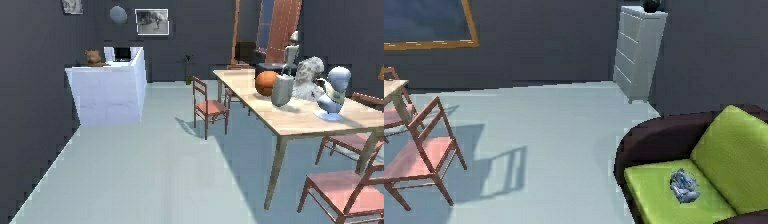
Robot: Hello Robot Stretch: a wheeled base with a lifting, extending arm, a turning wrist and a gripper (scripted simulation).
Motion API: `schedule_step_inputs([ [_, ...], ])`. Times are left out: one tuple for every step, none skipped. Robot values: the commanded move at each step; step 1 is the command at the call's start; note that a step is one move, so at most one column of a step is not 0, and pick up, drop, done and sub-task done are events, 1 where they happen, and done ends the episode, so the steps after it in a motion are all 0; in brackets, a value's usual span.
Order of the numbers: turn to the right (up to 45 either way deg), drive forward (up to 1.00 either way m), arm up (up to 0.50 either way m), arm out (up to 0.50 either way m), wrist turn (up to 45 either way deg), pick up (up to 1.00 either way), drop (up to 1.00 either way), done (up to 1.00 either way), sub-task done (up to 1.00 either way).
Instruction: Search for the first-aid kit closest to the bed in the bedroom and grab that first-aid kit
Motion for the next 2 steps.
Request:
schedule_step_inputs([
  [-3.0, 0.0, 0.0, 0.0, 0.0, 0.0, 0.0, 0.0, 0.0],
  [0.0, 1.0, 0.0, 0.0, 0.0, 0.0, 0.0, 0.0, 0.0],
])
